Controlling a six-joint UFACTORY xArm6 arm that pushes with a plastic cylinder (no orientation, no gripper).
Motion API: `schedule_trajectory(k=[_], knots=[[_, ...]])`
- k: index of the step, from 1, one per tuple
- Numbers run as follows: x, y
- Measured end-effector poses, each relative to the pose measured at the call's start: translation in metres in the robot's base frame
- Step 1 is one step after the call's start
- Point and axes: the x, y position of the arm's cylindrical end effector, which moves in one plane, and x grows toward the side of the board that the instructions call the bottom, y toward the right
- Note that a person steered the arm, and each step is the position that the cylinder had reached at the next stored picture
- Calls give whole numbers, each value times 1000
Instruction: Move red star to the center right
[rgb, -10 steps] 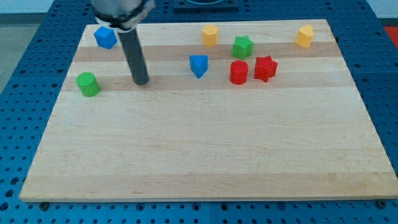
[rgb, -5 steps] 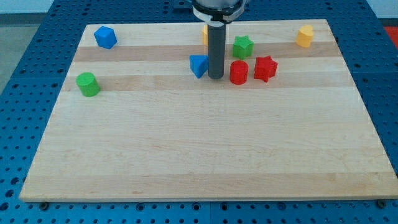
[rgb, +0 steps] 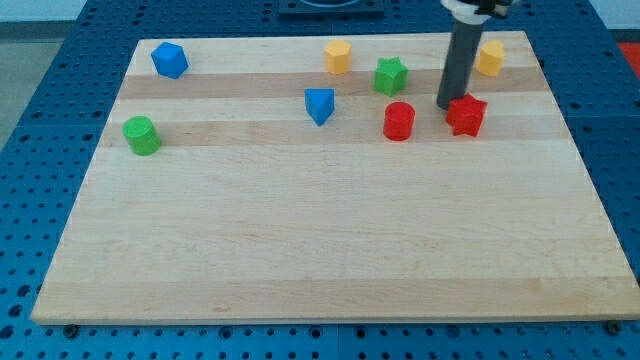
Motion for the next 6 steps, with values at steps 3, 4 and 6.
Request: schedule_trajectory(k=[3,4,6], knots=[[22,17],[22,14],[22,-12]])
